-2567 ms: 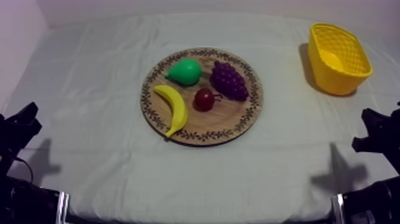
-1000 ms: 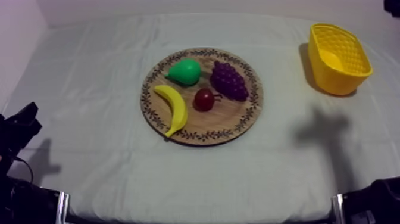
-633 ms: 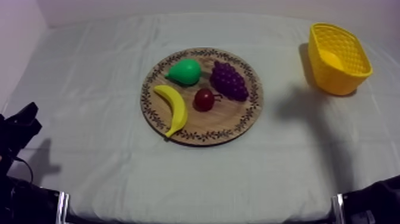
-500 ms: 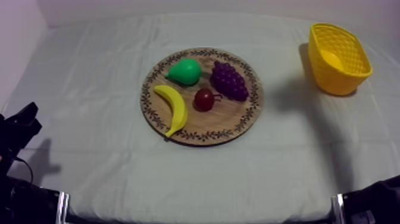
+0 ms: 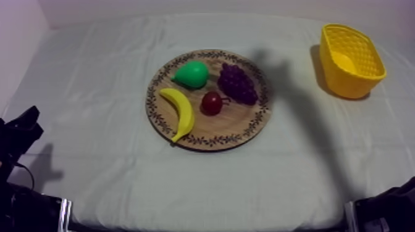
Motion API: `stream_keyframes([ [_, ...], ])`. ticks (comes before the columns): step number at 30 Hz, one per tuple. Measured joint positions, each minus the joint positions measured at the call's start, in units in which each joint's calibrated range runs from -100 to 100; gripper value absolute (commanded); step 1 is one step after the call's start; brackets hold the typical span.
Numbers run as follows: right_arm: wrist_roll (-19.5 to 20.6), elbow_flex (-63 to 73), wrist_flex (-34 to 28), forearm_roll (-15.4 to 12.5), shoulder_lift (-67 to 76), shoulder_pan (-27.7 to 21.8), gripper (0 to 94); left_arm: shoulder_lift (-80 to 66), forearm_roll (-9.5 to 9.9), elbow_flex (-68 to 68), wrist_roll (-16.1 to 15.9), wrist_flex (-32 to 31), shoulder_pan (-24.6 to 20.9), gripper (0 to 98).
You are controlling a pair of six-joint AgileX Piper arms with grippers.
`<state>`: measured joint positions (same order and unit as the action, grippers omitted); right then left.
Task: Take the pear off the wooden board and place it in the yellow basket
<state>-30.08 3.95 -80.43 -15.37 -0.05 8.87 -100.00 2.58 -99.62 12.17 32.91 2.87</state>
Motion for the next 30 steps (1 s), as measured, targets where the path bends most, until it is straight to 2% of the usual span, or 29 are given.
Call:
stream_keyframes([
  [6,-1.59,3.4,-2.45,1.21,-4.99,4.39,16.8,0.0,0.0,0.0,0.0,0.0,0.0,0.1],
  [10,-1.56,6.33,-3.74,1.33,-8.12,6.63,25.8,0.0,0.0,0.0,0.0,0.0,0.0,0.1],
  [12,-1.35,8.23,-4.34,1.54,-9.78,7.5,35.2,0.0,0.0,0.0,0.0,0.0,0.0,0.1],
  [17,-0.1,11.31,-4.92,2.53,-12.34,9.28,66.8,0.0,0.0,0.0,0.0,0.0,0.0,0.1],
  [21,1.24,13.53,-4.98,3.14,-14.25,10.66,82.0,0.0,0.0,0.0,0.0,0.0,0.0,0.1],
  [24,1.78,14.46,-5.0,3.41,-15.48,11.46,87.0,0.0,0.0,0.0,0.0,0.0,0.0,0.1],
  [30,1.48,14.67,-4.62,3.85,-18.51,12.77,89.5,0.0,0.0,0.0,0.0,0.0,0.0,0.1],
])
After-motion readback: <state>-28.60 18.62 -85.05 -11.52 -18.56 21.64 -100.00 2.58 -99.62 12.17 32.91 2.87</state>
